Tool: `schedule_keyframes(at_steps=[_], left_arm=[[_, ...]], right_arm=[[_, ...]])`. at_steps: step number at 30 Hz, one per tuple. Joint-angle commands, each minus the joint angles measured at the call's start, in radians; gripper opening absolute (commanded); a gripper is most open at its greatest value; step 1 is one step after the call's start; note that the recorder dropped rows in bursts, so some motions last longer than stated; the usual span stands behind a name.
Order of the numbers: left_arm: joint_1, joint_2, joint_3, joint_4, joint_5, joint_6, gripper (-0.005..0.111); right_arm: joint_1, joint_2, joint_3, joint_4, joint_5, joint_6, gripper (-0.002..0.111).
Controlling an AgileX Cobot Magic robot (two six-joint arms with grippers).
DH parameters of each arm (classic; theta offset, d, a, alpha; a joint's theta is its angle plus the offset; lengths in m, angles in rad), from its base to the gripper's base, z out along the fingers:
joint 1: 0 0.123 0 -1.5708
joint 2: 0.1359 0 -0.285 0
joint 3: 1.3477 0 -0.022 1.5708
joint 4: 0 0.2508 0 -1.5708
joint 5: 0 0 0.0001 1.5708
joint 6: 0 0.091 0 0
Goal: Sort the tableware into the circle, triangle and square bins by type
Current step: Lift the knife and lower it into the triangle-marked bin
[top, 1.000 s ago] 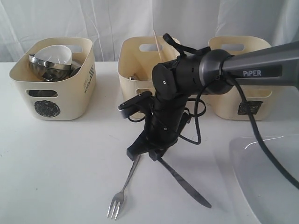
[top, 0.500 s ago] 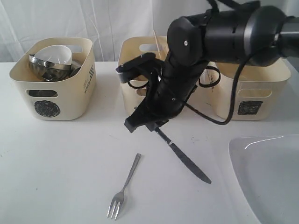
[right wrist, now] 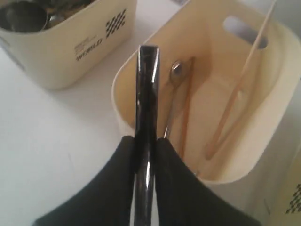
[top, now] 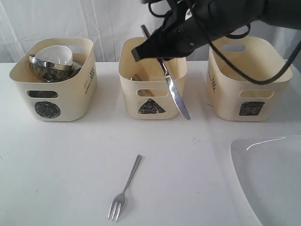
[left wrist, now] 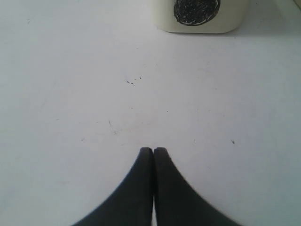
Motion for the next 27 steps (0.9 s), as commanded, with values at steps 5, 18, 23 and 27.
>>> schedule_keyframes(at_steps=[5,18,23,27], left_arm=[[0.002,-0.004,0.007,-0.006,0.009,0.004,0.000],[0.002,-0.004,0.007,-0.006,0.009,0.004,0.000],[0.002,-0.004,0.007,-0.006,0.009,0.004,0.000],[0.002,-0.004,0.007,-0.006,0.009,0.004,0.000]], right_arm=[[-0.093,-0.012,0.000,0.126,-0.301,0.016,0.000],[-0.131,0.051,0.004,0.136,-0.543,0.169,0.000],[-0.131,0.119,0.004,0.136,-0.659,0.221,0.000],[-0.131,0.154,0.004,0.133,-0.686,0.233,0.000]])
